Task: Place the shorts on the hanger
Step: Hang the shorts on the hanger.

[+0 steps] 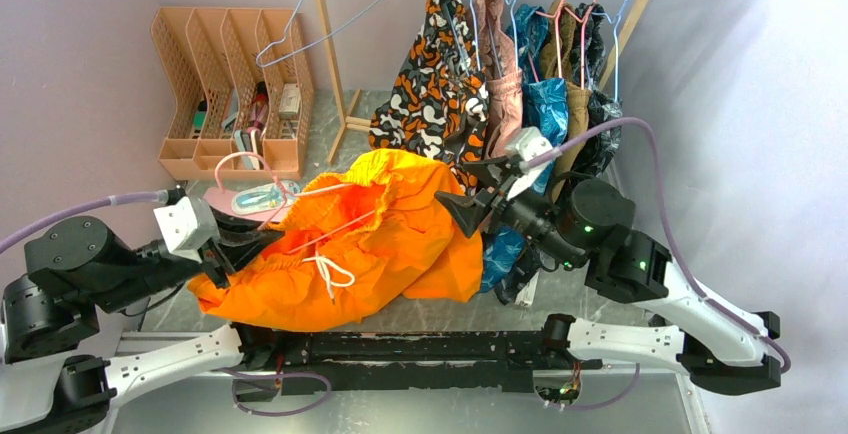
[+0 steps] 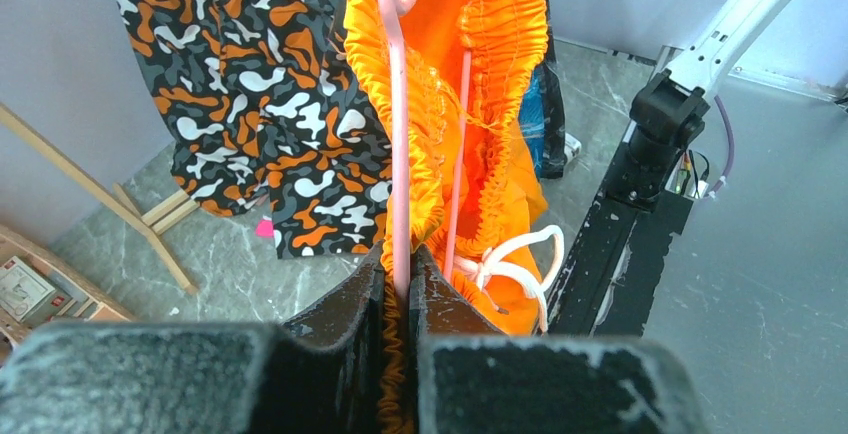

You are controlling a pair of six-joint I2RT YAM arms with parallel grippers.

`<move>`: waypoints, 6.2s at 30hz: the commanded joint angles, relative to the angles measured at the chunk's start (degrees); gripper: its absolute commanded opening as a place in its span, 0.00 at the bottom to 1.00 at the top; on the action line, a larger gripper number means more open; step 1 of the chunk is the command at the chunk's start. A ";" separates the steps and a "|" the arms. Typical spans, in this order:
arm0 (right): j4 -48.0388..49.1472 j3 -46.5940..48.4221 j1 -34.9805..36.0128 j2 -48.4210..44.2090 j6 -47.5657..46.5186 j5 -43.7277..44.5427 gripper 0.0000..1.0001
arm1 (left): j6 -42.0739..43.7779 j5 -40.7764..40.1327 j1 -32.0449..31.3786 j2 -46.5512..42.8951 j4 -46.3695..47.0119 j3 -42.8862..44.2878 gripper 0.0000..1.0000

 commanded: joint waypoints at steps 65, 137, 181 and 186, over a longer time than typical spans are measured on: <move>-0.47 27.65 -5.31 31.77 6.55 8.22 0.00 | 1.50 7.56 0.15 7.74 5.24 -7.88 0.07; 26.78 -14.35 -14.86 3.90 3.25 -16.34 0.78 | -12.00 -1.75 0.09 -19.77 9.64 -8.37 0.07; 23.36 -21.37 -14.93 -7.58 7.59 -32.10 0.57 | -8.96 8.13 0.06 -0.16 5.87 6.44 0.07; 22.48 -18.94 -14.83 -6.90 7.01 -31.17 0.27 | -8.57 7.51 0.12 1.18 3.93 8.75 0.07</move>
